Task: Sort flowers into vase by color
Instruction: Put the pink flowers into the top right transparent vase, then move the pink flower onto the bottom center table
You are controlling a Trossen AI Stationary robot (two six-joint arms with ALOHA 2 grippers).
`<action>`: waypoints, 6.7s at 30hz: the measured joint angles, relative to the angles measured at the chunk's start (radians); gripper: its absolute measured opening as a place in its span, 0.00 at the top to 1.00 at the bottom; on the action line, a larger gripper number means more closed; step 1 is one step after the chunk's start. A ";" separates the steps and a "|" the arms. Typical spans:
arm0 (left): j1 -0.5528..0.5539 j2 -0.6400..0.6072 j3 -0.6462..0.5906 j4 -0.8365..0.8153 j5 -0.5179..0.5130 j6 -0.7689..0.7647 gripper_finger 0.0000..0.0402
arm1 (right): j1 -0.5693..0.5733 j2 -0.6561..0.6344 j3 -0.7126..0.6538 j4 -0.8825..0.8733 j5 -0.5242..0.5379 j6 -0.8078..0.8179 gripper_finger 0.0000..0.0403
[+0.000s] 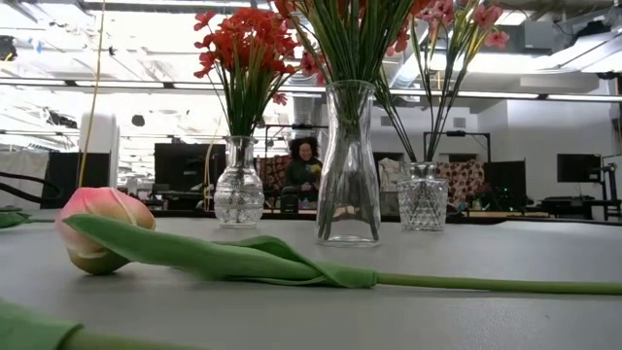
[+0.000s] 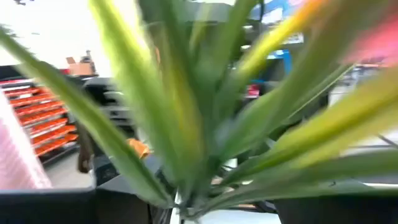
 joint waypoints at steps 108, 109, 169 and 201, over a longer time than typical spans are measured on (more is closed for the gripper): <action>-0.040 -0.065 0.000 -0.304 0.239 -0.030 0.67 | -0.205 -0.470 0.000 -1.215 0.773 0.297 0.92; -0.040 -0.065 0.000 -0.304 0.239 -0.031 0.67 | -0.212 -0.464 0.000 -1.215 0.773 0.310 0.91; -0.040 -0.065 0.000 -0.321 0.244 -0.061 0.67 | -0.323 -0.306 0.000 -1.360 0.540 0.404 0.47; 0.063 -0.066 0.000 -1.064 0.220 -0.722 0.67 | -0.232 -0.666 -0.007 -1.670 0.323 0.487 0.38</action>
